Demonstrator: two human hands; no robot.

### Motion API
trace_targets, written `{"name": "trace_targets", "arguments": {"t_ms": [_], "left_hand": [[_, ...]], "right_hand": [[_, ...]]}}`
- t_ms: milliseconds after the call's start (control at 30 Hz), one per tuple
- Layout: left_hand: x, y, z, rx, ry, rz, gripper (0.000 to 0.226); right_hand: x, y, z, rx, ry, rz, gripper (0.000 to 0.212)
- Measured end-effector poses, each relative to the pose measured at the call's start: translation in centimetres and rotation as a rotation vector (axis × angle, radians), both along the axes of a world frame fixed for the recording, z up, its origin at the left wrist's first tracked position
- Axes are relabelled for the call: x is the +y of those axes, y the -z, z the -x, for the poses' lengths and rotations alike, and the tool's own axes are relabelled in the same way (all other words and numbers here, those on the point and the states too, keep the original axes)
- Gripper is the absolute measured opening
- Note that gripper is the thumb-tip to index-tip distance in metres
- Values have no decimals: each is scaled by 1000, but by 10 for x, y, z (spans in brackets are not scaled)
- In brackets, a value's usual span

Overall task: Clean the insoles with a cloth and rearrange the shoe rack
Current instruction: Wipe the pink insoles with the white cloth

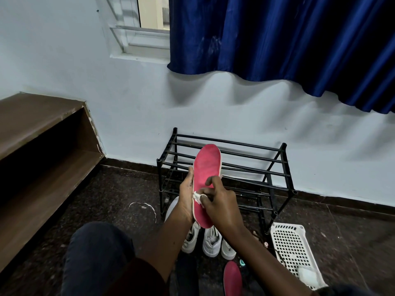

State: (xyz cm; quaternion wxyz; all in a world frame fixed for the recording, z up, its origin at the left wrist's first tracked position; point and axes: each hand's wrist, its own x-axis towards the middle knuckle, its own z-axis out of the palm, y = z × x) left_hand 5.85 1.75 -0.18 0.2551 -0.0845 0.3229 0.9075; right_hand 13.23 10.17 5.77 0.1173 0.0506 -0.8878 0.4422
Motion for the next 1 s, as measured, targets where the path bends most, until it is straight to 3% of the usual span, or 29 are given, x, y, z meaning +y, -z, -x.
{"name": "trace_targets", "arguments": {"t_ms": [133,200,400,600,767,1000], "left_hand": [[5,-10,-9,-12,-10,5,58],[7,-10,-11,13,5,15,63],[2,-13,-9,68,-23,-30,48],[-6,-8,0,22,-56,-11,61],[-1,-5,-2,-39,-40,-54,87],[8,-12,-15,-63,-40,21,53]], "right_hand": [[0,-7,15,115,62,-85,22],[2,-14,29,154,95,-110,22],[2,-22,55,99,138,-20,24],[-1,-7,15,42,-2,-31,19],[0,-2,9,45,-16,-25,22],[0,-16,51,144,91,-81,24]]}}
